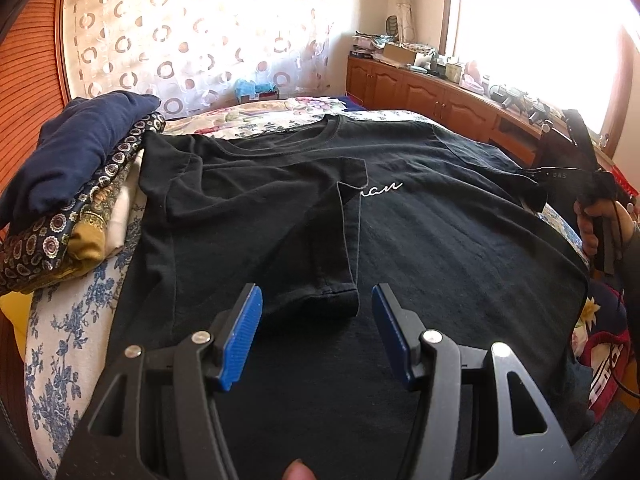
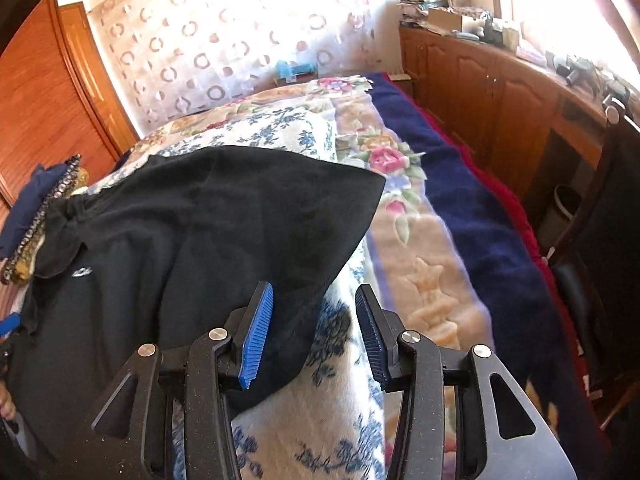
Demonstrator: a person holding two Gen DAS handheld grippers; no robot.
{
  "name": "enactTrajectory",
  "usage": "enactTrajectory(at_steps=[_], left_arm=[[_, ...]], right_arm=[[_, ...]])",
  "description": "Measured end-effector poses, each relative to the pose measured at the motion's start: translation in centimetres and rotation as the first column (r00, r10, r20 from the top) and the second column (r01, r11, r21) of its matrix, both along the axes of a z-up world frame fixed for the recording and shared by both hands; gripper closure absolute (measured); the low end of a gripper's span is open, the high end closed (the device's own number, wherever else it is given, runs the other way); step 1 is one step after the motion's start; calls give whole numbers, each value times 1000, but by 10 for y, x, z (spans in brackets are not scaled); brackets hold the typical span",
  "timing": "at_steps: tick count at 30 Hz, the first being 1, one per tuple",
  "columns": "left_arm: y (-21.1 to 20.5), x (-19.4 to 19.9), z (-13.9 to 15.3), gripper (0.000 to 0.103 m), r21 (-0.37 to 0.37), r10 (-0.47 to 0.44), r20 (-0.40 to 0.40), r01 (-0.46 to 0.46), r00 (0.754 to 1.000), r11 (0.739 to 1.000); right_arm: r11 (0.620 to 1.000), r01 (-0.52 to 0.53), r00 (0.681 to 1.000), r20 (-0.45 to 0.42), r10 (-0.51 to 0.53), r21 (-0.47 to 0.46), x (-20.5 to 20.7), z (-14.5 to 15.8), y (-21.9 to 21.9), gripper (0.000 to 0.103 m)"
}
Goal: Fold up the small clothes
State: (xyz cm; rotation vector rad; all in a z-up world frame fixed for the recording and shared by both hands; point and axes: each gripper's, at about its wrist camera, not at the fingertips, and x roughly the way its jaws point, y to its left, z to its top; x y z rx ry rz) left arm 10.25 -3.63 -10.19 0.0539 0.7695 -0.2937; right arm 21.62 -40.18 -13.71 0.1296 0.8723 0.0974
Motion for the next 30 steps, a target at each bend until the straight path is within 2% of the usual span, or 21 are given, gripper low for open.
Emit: enactTrajectory(at_steps=[2,3,4,11,15,18,20,21,22,23,30], left_arm=[[2,-1,-1,46,-5,4,0,-4,1000,1000],[3,-1,-1,46,-6,7,0,-7,1000,1000],[4,-2,-1,46,-8,10,0,-10,1000,1000],[14,-5,-1,46,-22,35,4,-35,999,999],[18,-7,1,46,-24,46,11,-46,999,999],[20,-8,2,46,-27,52,14,-51,999,998],[21,-9,2,46,-26,53,15,-53,998,998],[20,-10,2,46,-25,53,15,-53,998,998],[20,-11,3,46,-24,53,16,-53,998,998],[21,-12,3,46,-23,53,18,-52,998,998],[23,-16,5,46,-34,56,28,-55,998,998]], right_arm=[[999,-3,1000,1,3,-40,2,-1,3,81],[998,-7,1000,11,8,-70,3,1,5,93],[997,-23,1000,17,24,-73,3,3,7,99],[985,-106,985,122,122,-134,3,44,37,101],[966,-209,955,181,235,-154,5,71,84,101],[933,-329,917,185,352,-146,2,80,132,101],[912,-389,896,175,407,-129,-1,79,152,99],[906,-402,890,173,421,-135,-3,77,159,87],[904,-405,889,175,424,-137,-5,75,161,71],[905,-404,890,174,422,-132,-6,72,158,66],[959,-271,956,89,278,-82,6,40,106,66]])
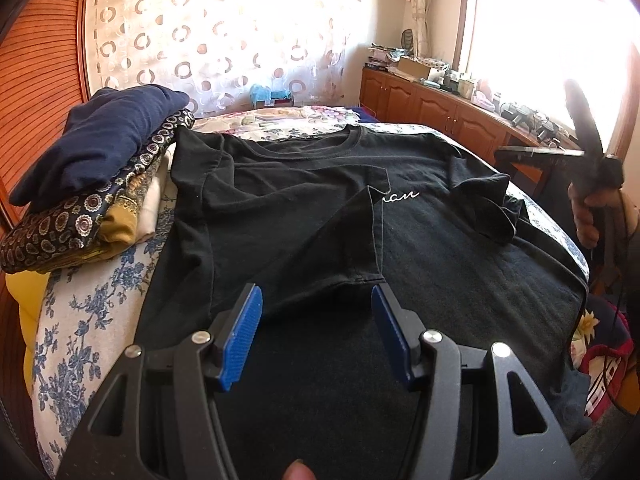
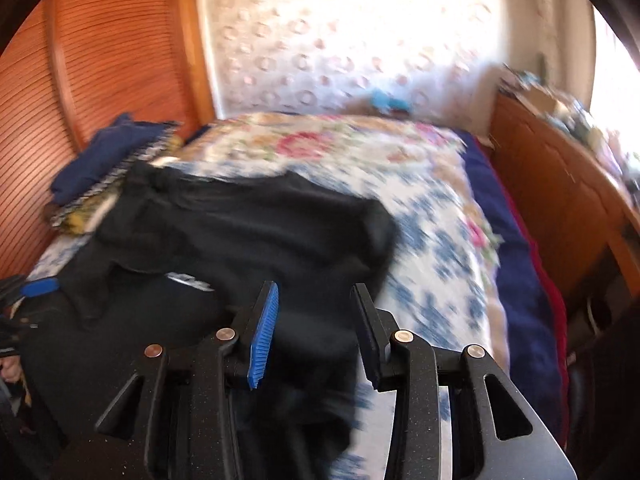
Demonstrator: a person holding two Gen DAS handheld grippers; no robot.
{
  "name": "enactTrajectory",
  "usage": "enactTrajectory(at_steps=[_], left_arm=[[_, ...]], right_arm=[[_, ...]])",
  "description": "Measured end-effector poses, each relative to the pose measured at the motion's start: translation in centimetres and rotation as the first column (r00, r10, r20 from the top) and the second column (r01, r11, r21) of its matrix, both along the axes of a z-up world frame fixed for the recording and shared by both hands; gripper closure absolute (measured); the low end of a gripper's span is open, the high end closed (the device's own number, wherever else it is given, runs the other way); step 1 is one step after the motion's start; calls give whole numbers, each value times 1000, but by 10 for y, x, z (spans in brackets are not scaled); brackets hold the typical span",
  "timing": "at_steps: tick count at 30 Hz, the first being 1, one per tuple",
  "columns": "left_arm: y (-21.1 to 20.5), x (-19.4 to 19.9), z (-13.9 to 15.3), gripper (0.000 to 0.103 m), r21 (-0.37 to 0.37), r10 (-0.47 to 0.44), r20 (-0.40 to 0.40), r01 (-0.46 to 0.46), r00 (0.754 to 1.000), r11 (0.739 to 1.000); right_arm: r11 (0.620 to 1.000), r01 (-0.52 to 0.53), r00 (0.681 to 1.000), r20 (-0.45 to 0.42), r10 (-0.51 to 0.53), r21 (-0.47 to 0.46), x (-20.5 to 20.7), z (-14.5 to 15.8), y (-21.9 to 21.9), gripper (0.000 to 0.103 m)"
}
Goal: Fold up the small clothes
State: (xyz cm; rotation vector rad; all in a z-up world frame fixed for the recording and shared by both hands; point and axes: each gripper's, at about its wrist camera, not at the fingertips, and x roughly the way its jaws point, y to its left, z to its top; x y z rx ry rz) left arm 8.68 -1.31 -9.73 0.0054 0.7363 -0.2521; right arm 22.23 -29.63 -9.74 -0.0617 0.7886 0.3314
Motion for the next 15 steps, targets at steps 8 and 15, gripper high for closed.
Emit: enactTrajectory(at_steps=[8,15], left_arm=[[-1,-3,-2,46,0,-2,-4,2,1000,1000],[1,-3,-2,46,-3,0,-4,0,1000,1000]], right_arm=[[997,31,998,-65,-26,77,5,-20,-13,66],[997,-4,993,-114,14,82,4,-25,9,69]])
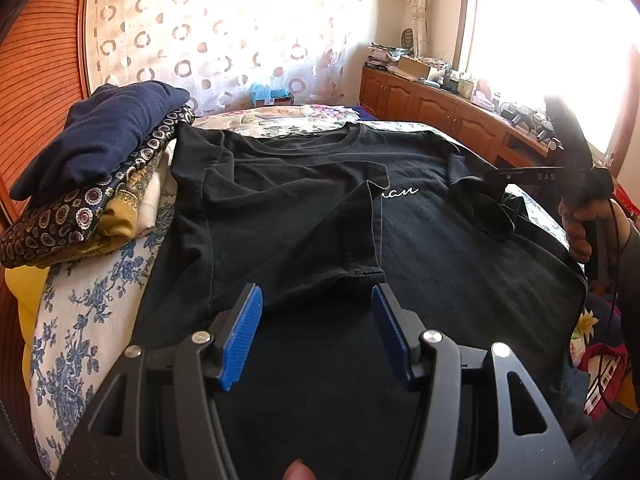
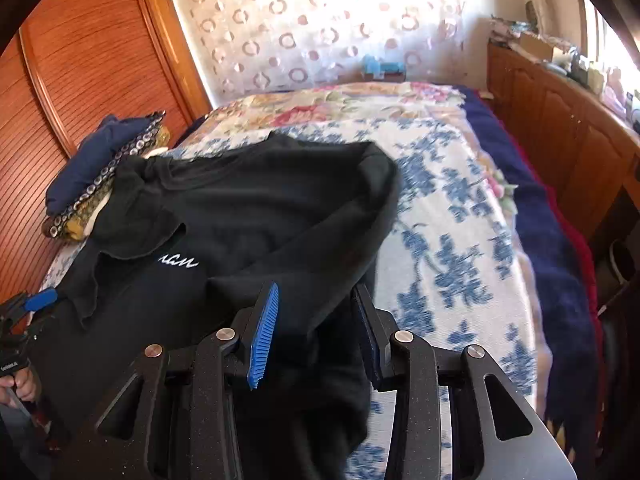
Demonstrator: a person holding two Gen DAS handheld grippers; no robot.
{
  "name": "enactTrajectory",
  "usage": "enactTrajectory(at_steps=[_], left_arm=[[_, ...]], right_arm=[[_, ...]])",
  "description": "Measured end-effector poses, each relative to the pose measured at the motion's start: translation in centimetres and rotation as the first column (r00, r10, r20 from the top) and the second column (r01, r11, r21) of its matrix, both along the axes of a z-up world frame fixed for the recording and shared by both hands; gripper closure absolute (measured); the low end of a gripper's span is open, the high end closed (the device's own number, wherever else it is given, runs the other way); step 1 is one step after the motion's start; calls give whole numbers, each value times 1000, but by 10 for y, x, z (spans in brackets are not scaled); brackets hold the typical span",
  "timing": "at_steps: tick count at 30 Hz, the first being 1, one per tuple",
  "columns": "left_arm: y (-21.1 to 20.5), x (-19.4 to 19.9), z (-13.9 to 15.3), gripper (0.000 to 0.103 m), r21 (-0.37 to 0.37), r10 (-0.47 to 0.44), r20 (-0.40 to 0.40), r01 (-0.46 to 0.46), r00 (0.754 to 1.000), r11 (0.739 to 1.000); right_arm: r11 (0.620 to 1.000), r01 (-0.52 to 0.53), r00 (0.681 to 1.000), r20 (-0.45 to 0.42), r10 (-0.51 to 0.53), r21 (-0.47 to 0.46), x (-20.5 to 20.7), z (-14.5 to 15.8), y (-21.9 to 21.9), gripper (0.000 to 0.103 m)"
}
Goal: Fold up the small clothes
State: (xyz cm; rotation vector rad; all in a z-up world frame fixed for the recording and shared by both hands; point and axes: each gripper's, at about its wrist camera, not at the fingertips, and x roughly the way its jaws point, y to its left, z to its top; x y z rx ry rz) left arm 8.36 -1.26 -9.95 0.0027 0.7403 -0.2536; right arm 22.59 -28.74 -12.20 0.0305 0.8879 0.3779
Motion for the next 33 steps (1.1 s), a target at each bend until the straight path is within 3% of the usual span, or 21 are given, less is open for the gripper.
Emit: enactTrajectory(at_steps=[1,2,4,8,17,18,19,20,26,30,33], left_arm=[[1,0,0,46,1,1,0,-1,1000,1000],[1,-1,0,46,0,2,1,-2,1000,1000],[3,-1,0,46,-1,5,0,-5,1000,1000],[6,-3,0,46,-2,14,0,-14,1000,1000],[10,-5,-1,46,-5,24,-1,-24,1000,1000],[10,-5,-1,46,-6,25,-2,-25,1000,1000],[10,-5,-2,46,-7,26,-2,-26,1000,1000],[10,-5,-2,46,-7,26,-2,-26,1000,1000],[13,-6,-1,46,-13,30,4,-30,1000,999],[16,-6,-2,46,-23,37,2,-37,999,999],[17,-3,-2,46,-25,42,-3,-42,999,999]], right_arm=[[1000,-13,1000,-1,13,-12,1,0,5,86],[999,-26,1000,3,27,-19,3,1,9,93],[998,-62,998,15,62,-30,7,7,20,98],[988,-148,987,50,150,-45,22,32,54,100],[974,-226,973,44,225,12,67,44,119,99],[974,-227,973,42,226,15,70,45,123,87],[977,-215,975,51,215,-7,71,45,125,66],[979,-204,977,62,205,-17,70,46,125,63],[979,-186,979,71,192,-81,34,39,99,63],[969,-203,977,45,211,-139,-2,18,85,63],[965,-191,980,25,198,-180,-15,0,78,69]])
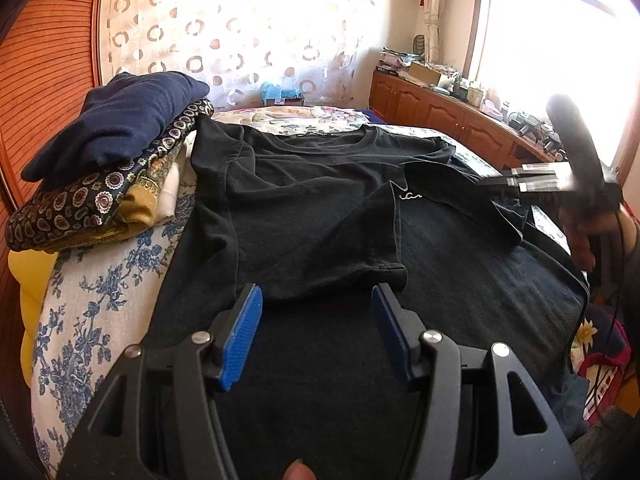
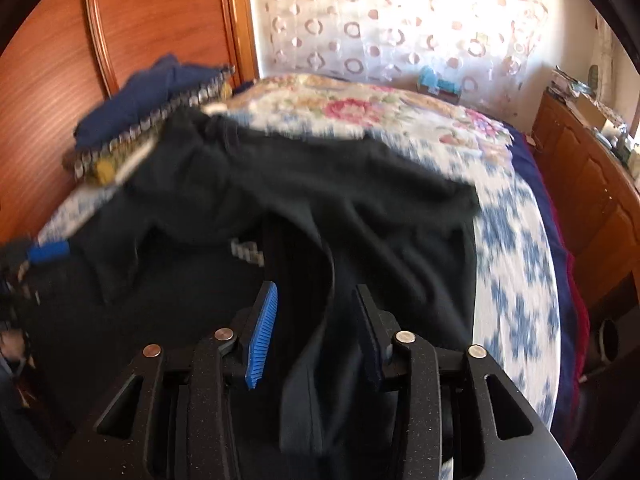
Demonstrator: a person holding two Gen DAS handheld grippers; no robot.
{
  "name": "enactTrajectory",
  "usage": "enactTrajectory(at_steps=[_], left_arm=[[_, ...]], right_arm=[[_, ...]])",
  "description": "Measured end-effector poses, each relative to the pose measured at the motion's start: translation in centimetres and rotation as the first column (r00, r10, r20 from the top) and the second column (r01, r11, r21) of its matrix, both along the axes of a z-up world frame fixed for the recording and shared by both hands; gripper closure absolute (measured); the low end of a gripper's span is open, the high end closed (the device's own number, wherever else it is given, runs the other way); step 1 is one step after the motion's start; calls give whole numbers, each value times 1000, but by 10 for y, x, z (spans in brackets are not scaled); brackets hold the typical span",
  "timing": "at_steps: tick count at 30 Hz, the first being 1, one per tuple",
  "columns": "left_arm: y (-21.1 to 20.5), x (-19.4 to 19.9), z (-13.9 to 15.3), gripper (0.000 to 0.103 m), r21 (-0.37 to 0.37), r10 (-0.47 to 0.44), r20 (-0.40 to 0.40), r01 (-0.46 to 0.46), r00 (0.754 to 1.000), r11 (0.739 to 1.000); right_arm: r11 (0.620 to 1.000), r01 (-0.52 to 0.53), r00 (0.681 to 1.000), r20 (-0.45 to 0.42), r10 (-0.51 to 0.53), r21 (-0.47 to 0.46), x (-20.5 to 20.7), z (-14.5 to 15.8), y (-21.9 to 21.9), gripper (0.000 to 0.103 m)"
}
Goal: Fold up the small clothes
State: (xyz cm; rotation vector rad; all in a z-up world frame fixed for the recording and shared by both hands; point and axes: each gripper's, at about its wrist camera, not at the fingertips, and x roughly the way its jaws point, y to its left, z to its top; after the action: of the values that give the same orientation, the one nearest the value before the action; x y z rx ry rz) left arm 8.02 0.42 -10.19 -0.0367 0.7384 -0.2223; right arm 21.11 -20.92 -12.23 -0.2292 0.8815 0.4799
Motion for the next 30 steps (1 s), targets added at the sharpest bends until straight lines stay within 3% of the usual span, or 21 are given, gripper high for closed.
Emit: enactTrajectory(at_steps=[2,4,6,14,15,17,18,19,30], left_arm=[[0,0,1,46,2,4,1,-4,1000,1000],[0,0,2,46,4,5,3,-5,1000,1000],[2,1,3,46,9,11,5,-11,1000,1000],[19,5,11,46,13,52,19,-52,998,999],[23,6,13,46,16,57,23,-58,998,998],[28,11,17,46,20,64,29,-64,998,998],[31,14,19,46,25,67,32,-68,997,997],[33,17,21,46,30,69,34,-70,997,997],[53,90,36,46,50,57,-26,-55,998,997]], right_arm=[[1000,9,1000,-12,-10,-12,-1,-10,-2,74],[1000,0,1000,-25,0,-12,-1,-17,1,88],[1000,-25,999,-22,25,-9,-4,-18,6,93],[994,-99,994,-34,101,44,-19,-14,19,95],[994,-103,994,-33,104,46,-20,-13,19,93],[993,-104,994,-17,105,50,-22,-9,18,79],[994,-97,995,-4,97,50,-22,-7,16,64],[995,-89,996,4,89,53,-22,-5,13,59],[999,41,996,81,-39,-19,31,3,-15,40]])
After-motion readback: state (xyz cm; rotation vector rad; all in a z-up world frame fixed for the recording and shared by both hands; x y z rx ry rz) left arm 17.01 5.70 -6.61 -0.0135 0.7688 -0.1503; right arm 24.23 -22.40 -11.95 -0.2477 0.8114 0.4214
